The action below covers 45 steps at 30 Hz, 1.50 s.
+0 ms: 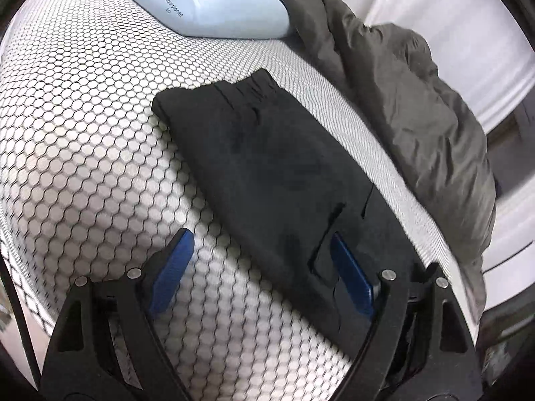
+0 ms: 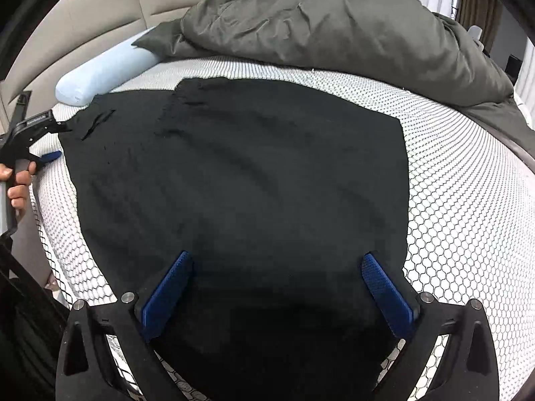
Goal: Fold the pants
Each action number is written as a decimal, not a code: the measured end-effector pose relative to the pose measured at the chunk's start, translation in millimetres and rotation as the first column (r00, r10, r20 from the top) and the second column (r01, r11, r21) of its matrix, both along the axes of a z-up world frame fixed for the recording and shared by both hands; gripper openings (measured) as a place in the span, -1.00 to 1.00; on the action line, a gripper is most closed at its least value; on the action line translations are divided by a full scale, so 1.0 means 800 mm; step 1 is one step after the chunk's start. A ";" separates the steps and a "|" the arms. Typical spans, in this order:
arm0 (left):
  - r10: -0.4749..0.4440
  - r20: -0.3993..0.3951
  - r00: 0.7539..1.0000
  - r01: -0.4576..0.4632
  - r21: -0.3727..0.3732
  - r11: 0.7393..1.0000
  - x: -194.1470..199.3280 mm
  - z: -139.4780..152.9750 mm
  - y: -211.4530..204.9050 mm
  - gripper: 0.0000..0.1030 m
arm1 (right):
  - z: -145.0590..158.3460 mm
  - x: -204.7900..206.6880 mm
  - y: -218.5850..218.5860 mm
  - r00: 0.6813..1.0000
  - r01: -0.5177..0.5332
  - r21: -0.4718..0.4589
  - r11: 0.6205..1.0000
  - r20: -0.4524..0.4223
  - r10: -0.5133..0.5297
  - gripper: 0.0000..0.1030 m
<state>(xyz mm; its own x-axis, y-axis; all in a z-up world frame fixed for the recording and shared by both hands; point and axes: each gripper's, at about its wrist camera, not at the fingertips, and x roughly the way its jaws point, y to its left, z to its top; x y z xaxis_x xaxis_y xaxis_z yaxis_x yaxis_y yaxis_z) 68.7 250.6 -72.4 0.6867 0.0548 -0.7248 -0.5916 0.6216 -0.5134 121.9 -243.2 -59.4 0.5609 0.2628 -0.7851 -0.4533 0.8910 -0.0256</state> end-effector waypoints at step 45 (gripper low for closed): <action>-0.900 0.145 0.411 0.891 0.143 0.430 0.094 0.104 -0.423 0.59 | 0.016 0.025 -0.109 0.973 0.233 0.134 0.963 -0.040 -0.229 1.00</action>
<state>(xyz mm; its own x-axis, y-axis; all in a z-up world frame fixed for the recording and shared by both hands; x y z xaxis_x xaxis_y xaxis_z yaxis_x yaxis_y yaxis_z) 143.7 -88.1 10.5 0.4696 -0.6453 -0.6025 0.4087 0.7638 -0.4995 141.6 -330.1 -46.6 0.6002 0.2342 -0.7648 -0.2337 0.9658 0.1123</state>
